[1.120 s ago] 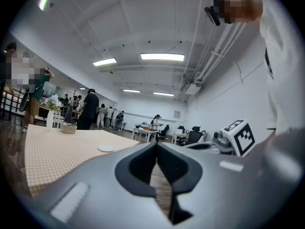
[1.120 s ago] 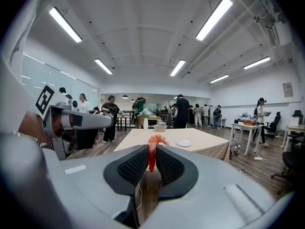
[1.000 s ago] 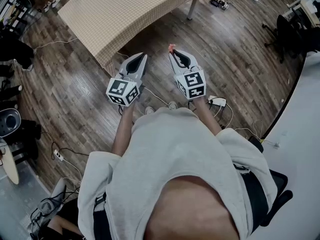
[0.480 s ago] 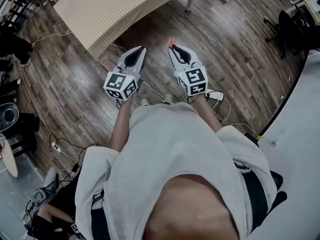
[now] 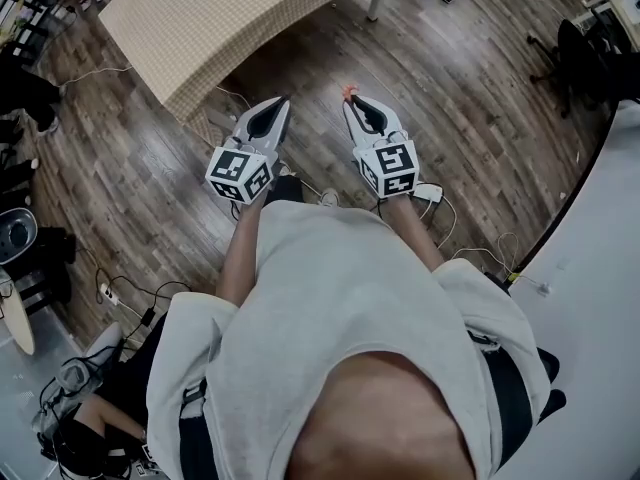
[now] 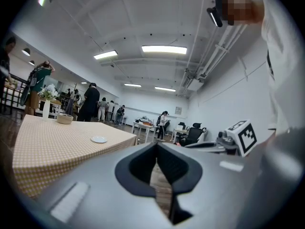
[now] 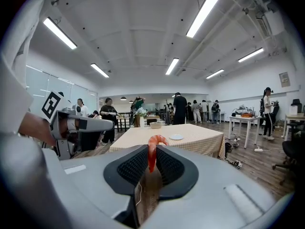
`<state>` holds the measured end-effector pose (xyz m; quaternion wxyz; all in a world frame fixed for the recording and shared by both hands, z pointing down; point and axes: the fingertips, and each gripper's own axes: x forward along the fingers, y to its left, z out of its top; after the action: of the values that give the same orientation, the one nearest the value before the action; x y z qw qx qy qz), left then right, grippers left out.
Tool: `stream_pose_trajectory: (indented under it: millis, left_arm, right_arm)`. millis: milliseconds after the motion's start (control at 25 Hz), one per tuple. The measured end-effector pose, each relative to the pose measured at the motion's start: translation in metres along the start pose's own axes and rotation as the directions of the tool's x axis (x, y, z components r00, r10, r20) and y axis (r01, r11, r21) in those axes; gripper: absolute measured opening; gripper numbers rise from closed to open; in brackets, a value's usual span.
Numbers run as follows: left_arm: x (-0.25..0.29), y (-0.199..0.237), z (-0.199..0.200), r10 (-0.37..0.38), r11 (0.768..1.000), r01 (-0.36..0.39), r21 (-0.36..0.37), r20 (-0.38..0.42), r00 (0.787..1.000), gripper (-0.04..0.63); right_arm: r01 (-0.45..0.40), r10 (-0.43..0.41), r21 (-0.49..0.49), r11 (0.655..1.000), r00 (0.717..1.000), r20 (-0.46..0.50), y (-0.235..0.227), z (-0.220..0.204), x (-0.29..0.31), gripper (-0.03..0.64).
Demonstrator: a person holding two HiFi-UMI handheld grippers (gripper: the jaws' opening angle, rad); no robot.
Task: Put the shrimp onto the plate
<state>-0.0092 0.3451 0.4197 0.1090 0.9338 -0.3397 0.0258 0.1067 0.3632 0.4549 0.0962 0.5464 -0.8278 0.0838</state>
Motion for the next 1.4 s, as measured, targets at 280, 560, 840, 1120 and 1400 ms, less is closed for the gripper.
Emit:
stream_pose_trajectory:
  millis: [280,560,840,1120,1400]
  left_arm:
    - [0.032,0.020,-0.006,-0.018,1.000,0.018,-0.018,-0.002,1.000,0.009]
    - [0.074,0.069,0.000,-0.030,0.999,0.030,-0.036,0.001,1.000,0.009]
    - [0.121,0.148,0.014,-0.032,0.998,0.032,-0.055,0.008,0.999,0.009]
    - [0.156,0.254,0.046,-0.020,0.997,0.021,-0.073,0.023,1.000,0.009]
    - [0.190,0.330,0.072,-0.036,0.994,0.041,-0.101,0.051,0.998,0.009]
  right_arm:
    - [0.018,-0.018,0.008,1.000,1.000,-0.010,-0.024,-0.003,0.027,0.054]
    - [0.031,-0.031,-0.004,1.000,0.999,-0.029,-0.048,0.006,0.084,0.052]
    - [0.033,-0.034,-0.009,0.999,0.998,-0.062,-0.071,0.019,0.171,0.052]
    - [0.019,-0.023,-0.043,0.999,0.996,-0.088,-0.075,0.059,0.277,0.053]
    - [0.033,-0.041,-0.085,0.996,0.994,-0.098,-0.086,0.098,0.361,0.052]
